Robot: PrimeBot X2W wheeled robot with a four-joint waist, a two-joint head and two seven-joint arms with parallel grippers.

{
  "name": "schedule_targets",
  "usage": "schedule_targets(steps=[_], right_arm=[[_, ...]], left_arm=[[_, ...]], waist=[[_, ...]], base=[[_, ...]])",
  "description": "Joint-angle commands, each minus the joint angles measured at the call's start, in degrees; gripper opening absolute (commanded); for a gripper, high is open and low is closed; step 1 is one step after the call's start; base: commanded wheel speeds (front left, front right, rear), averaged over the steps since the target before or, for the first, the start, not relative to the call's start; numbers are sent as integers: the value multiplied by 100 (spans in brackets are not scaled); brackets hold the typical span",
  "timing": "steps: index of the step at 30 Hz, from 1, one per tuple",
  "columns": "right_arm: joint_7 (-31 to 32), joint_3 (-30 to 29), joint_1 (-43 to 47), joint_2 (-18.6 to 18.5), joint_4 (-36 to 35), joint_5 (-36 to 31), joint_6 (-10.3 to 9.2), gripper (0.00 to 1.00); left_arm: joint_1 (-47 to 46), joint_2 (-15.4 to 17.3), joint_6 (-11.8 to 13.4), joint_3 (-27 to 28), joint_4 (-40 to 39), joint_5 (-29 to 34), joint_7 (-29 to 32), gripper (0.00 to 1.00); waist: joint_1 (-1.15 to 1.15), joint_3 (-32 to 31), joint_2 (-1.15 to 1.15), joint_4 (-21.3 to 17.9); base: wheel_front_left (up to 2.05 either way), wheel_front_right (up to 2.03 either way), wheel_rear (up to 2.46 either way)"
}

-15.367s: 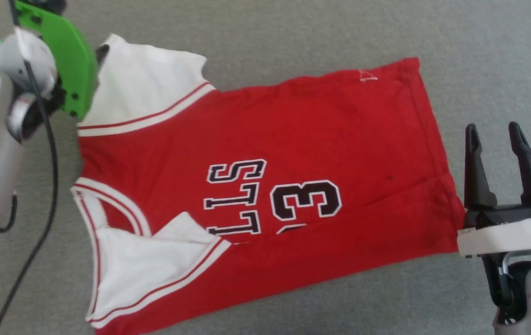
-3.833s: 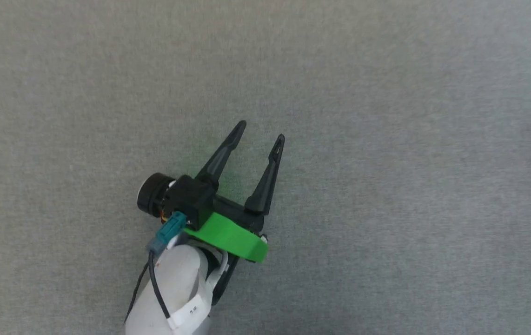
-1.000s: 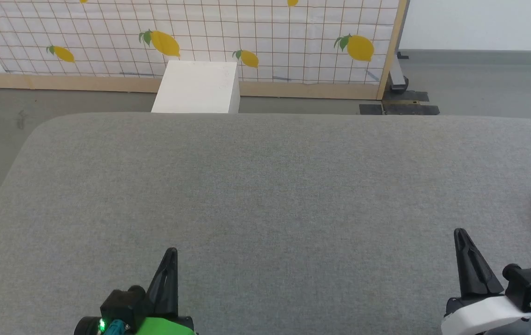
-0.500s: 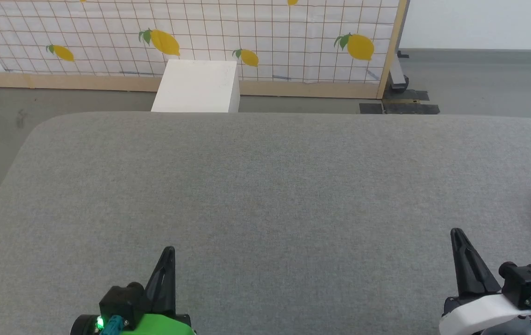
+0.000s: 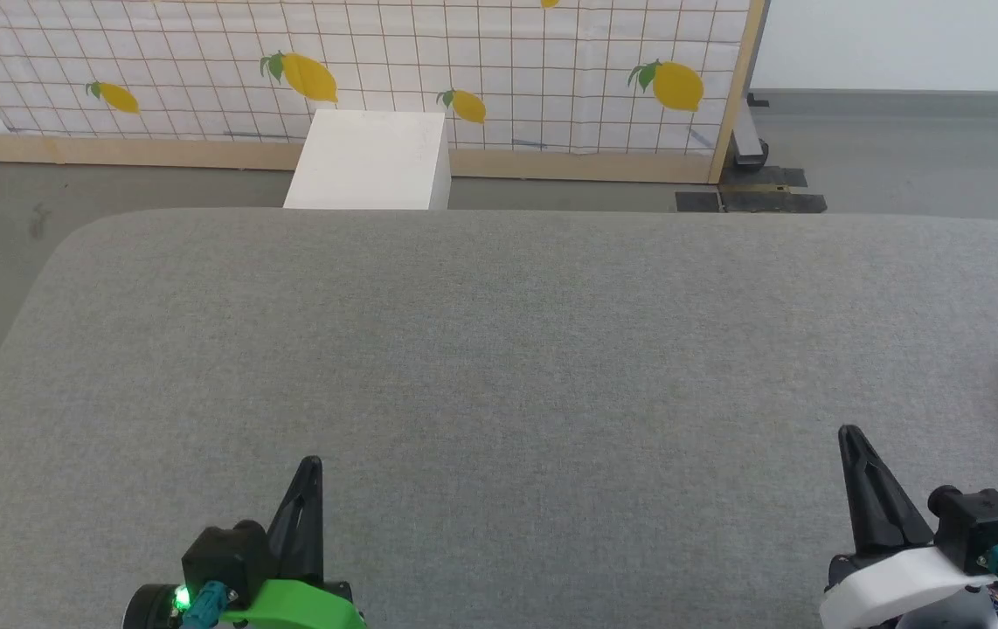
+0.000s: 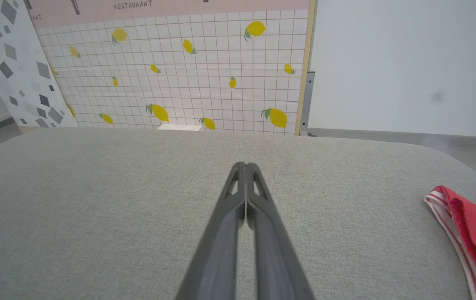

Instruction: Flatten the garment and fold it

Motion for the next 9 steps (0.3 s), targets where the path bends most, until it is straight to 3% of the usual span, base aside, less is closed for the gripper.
schedule_targets(steps=[1, 9], right_arm=[[27, 22, -109, 36, -44, -67, -3, 0], [106, 47, -138, 46, -84, -110, -4, 0]], left_arm=[[-117, 2, 36, 20, -20, 105, 39, 0], [-159, 3, 50, 59, -47, 164, 131, 0]], waist=[[0, 2, 0, 0], [0, 10, 0, 0]], base=[[0, 0, 0], [0, 0, 0]])
